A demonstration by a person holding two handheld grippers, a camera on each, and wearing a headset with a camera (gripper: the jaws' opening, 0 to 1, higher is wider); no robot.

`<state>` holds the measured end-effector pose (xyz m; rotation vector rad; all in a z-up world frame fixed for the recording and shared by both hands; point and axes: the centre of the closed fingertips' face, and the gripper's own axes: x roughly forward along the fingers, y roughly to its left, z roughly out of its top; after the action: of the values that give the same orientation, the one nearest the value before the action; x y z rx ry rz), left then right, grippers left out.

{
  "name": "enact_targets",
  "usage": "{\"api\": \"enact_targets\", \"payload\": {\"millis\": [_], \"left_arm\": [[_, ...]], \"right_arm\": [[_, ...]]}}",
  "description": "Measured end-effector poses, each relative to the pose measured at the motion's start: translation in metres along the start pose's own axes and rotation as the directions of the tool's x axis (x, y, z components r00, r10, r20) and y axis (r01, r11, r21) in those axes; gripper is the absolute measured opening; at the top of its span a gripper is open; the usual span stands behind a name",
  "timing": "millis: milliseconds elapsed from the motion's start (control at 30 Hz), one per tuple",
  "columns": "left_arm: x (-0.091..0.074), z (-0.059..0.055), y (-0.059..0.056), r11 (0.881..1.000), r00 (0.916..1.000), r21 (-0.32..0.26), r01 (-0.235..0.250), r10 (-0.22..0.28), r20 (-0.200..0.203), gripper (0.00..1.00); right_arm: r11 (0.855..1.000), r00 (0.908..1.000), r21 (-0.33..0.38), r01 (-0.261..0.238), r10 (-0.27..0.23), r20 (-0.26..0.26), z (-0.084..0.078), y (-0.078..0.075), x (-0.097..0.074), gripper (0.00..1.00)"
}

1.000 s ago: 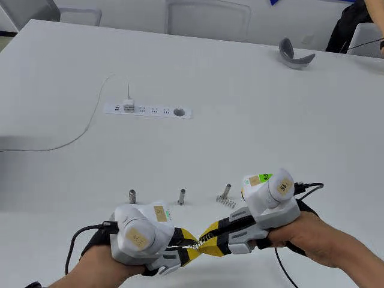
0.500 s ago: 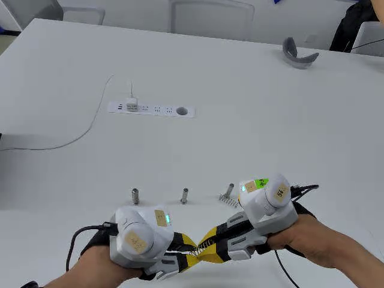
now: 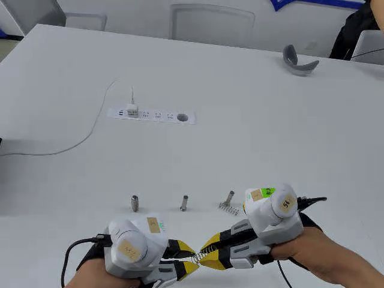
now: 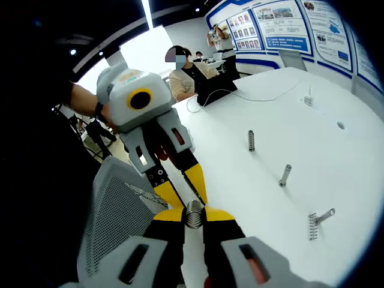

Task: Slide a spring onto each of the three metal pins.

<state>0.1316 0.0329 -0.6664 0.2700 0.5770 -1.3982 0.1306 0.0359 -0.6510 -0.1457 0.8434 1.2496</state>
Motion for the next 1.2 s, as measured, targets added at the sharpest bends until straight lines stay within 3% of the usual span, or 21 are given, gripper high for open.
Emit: {"api": "enact_targets", "payload": {"millis": [567, 867, 1200], "left_arm": [[-0.011, -0.011, 0.027, 0.991, 0.9956, -0.101, -0.089, 0.091, 0.022, 0.17], [-0.016, -0.013, 0.043, 0.979, 0.9878, -0.14, -0.149, 0.154, 0.026, 0.2], [-0.023, -0.02, 0.058, 0.969, 0.98, -0.154, -0.194, 0.199, 0.015, 0.26]], "right_arm": [[0.996, 0.9968, 0.046, 0.075, -0.074, -0.031, -0.019, -0.014, -0.001, 0.12], [0.992, 0.9921, 0.052, 0.111, -0.108, -0.064, -0.031, -0.026, 0.003, 0.12], [0.99, 0.9849, 0.009, 0.144, -0.143, -0.098, -0.026, -0.047, 0.002, 0.12]]}}
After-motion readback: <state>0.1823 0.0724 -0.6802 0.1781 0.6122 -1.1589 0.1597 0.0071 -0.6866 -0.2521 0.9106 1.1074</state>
